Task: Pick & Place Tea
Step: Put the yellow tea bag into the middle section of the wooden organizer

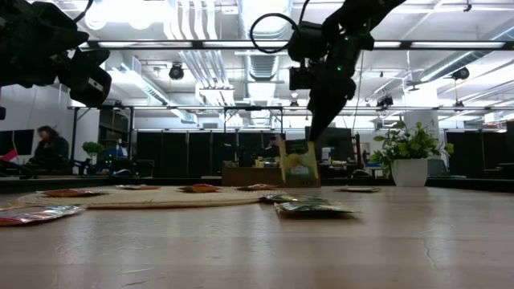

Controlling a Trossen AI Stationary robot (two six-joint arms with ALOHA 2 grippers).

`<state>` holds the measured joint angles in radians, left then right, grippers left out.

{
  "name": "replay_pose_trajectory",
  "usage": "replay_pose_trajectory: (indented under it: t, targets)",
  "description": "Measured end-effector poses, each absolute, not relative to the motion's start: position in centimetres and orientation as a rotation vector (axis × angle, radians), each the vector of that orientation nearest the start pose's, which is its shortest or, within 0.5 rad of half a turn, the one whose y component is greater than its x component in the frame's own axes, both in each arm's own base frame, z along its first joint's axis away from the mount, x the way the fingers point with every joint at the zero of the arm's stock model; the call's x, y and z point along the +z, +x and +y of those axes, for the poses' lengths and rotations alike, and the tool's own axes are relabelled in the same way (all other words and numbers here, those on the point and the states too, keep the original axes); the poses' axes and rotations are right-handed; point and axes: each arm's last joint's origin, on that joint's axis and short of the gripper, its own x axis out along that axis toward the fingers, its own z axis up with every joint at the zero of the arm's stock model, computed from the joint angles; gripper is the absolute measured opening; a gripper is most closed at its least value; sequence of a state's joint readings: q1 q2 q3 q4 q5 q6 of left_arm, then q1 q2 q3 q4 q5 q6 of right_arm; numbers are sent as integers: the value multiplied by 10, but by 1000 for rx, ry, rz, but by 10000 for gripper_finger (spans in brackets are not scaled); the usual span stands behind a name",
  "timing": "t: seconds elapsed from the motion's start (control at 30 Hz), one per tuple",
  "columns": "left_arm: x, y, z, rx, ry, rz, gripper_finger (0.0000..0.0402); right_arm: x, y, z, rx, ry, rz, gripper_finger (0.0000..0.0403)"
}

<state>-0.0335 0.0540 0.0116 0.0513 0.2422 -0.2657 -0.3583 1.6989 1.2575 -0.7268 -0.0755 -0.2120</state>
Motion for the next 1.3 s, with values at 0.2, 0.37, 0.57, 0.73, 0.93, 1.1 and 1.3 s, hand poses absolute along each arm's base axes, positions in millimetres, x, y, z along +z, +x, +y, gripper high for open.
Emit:
replay_pose_trajectory:
  t: [0.2, 0.37, 0.57, 0.73, 0.93, 1.1, 1.3]
  targets:
    - [168, 99, -10, -275, -263, 28, 138, 245, 316, -147, -174, 32, 1102, 8]
    - [168, 99, -10, -275, -263, 28, 138, 261, 314, -173, -227, 14, 1052, 8]
    - [168, 99, -10, -275, -263, 28, 138, 278, 305, -203, -298, -17, 983, 8]
    - [168, 99, -10, -276, -263, 28, 138, 288, 298, -222, -346, -15, 923, 8]
    - [168, 99, -10, -275, -263, 28, 138, 293, 296, -232, -353, -16, 851, 8]
    - [168, 99, -10, -275, -263, 28, 138, 295, 298, -233, -354, -33, 816, 8]
    - [168, 99, -10, -275, -263, 28, 138, 298, 300, -237, -357, -40, 766, 8]
